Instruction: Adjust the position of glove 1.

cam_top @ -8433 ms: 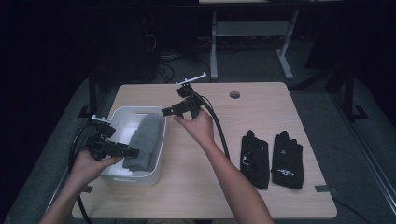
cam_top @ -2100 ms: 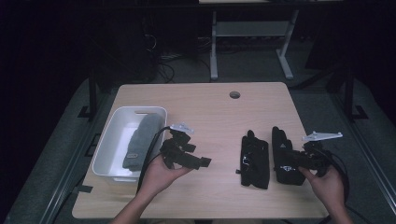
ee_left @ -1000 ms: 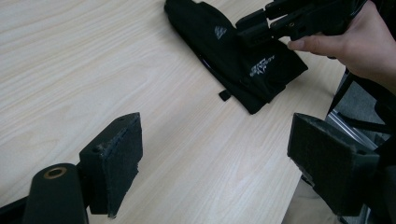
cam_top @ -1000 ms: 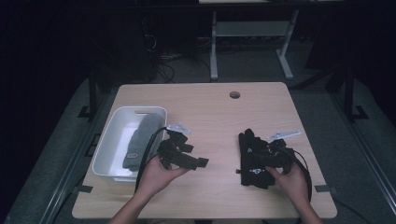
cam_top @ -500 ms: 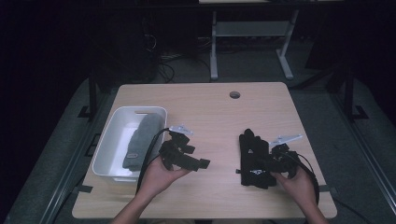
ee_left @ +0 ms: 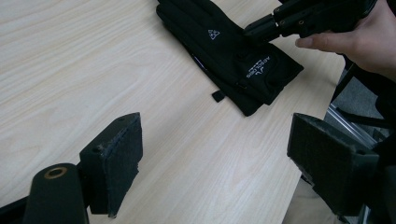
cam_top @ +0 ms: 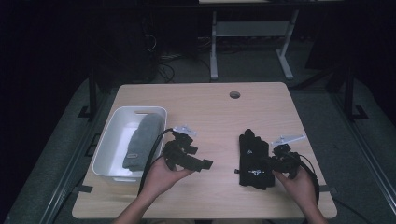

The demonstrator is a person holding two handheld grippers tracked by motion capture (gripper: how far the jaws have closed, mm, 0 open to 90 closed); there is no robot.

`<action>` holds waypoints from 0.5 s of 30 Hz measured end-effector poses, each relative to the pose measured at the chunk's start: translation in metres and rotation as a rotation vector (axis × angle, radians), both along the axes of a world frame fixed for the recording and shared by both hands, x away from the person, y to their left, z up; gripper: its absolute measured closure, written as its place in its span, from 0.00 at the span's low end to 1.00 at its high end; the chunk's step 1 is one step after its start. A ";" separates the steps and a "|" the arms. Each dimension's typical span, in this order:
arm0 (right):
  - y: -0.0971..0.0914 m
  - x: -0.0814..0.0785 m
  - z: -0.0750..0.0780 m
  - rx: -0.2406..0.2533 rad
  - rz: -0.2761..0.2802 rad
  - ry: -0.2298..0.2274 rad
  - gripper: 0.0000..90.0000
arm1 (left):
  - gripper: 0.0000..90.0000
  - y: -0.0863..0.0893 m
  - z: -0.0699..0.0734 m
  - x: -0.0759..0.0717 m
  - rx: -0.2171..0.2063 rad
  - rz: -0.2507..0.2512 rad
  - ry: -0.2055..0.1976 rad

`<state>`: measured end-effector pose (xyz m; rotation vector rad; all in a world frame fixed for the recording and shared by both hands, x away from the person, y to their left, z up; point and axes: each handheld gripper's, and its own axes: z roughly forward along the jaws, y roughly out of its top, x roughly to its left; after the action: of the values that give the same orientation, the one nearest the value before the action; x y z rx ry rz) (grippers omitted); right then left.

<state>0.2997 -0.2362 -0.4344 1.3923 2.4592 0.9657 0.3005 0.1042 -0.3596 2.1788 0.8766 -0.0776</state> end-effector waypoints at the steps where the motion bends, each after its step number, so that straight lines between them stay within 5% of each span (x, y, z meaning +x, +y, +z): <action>1: 0.000 0.000 0.000 0.001 0.002 0.001 0.94 | 0.20 -0.001 0.000 0.000 -0.001 -0.002 0.002; 15: 0.009 -0.008 -0.005 0.031 0.037 0.001 0.84 | 0.22 -0.019 -0.015 -0.003 0.009 -0.036 0.021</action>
<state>0.2920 -0.2275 -0.4392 1.3616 2.4897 1.0147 0.2974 0.0850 -0.3742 2.2064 0.8512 -0.1143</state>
